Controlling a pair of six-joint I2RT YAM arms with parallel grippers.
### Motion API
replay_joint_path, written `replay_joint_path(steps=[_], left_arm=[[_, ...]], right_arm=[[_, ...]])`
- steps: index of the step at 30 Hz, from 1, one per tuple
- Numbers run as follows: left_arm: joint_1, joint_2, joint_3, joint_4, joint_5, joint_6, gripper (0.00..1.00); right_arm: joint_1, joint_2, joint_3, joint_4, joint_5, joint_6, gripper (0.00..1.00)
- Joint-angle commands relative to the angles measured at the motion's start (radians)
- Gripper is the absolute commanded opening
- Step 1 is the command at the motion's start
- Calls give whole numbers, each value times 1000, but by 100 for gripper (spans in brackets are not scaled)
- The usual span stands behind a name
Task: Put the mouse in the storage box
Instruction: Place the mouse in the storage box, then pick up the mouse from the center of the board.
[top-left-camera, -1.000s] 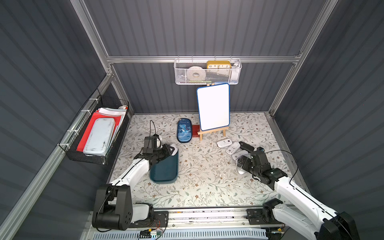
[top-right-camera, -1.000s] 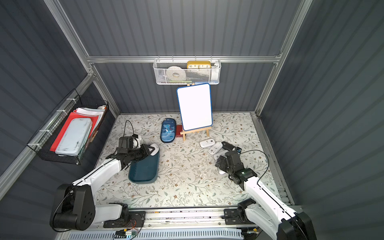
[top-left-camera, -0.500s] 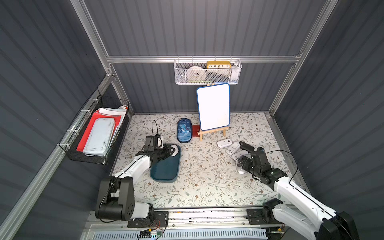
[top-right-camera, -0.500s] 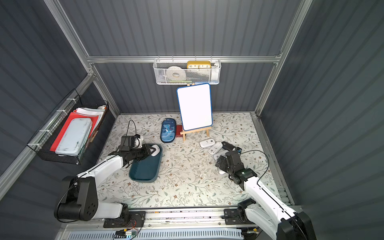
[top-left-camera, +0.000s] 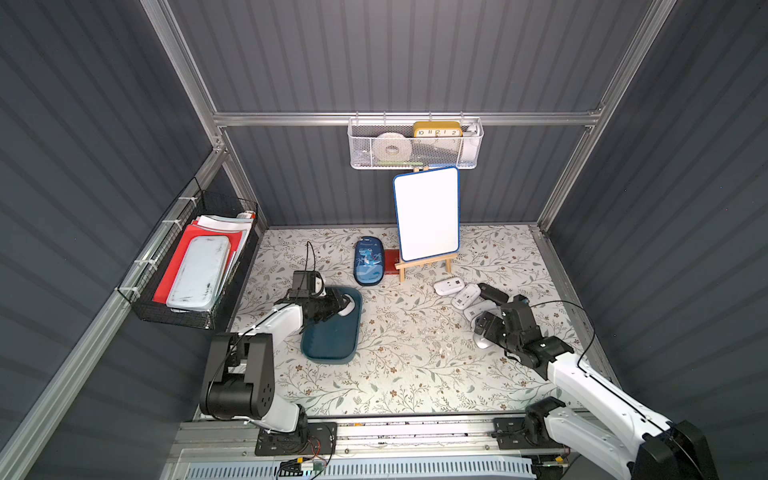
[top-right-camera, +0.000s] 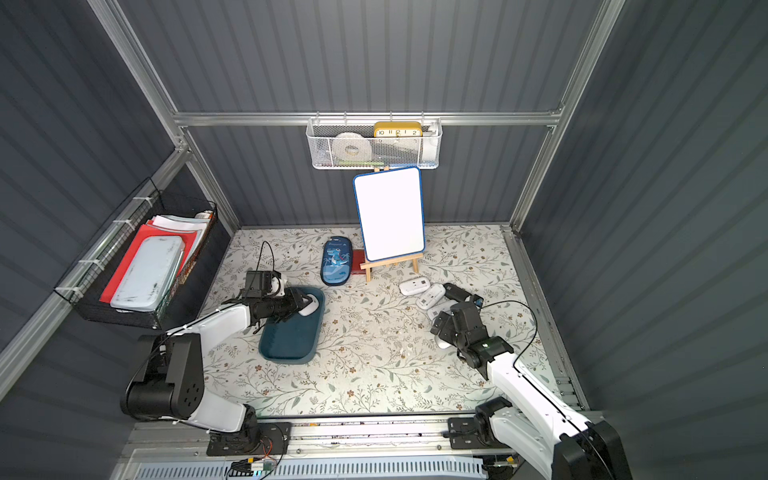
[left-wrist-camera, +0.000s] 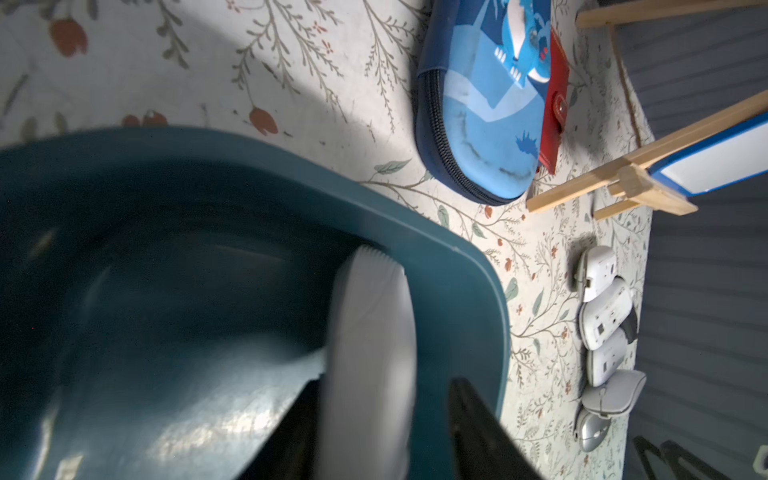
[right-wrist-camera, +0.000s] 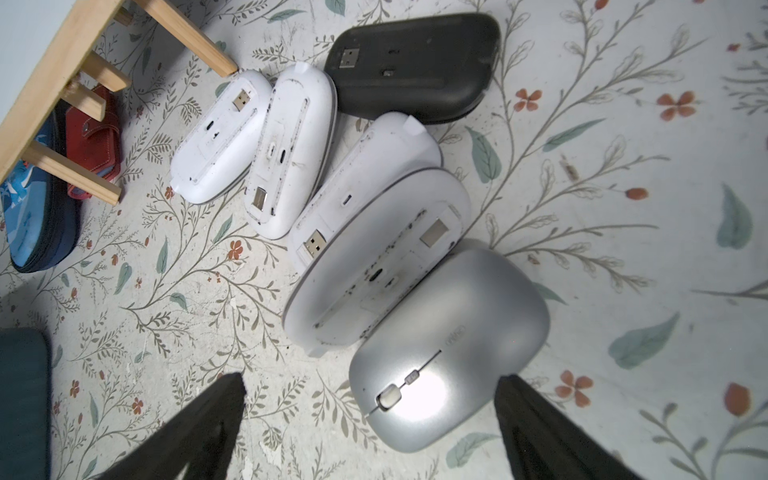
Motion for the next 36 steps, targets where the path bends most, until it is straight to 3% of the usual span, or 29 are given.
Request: replay_joint_path(steps=[1, 4, 12, 24, 31, 36], left_arm=[[8, 3, 41, -36, -26, 15, 76], [9, -4, 69, -75, -79, 7, 85], [9, -90, 129, -179, -199, -11, 95], [9, -323, 246, -376, -134, 110, 97], [9, -416, 193, -376, -138, 126, 98], [9, -435, 177, -352, -108, 134, 99]], right_arm=[[-3, -2, -10, 3, -4, -7, 98], [-5, -1, -10, 5, -5, -6, 98], [-7, -1, -3, -5, -3, -14, 98], [-13, 104, 208, -385, 63, 89, 99], [-13, 212, 252, -450, 28, 147, 93], [-13, 251, 238, -403, 73, 184, 92]])
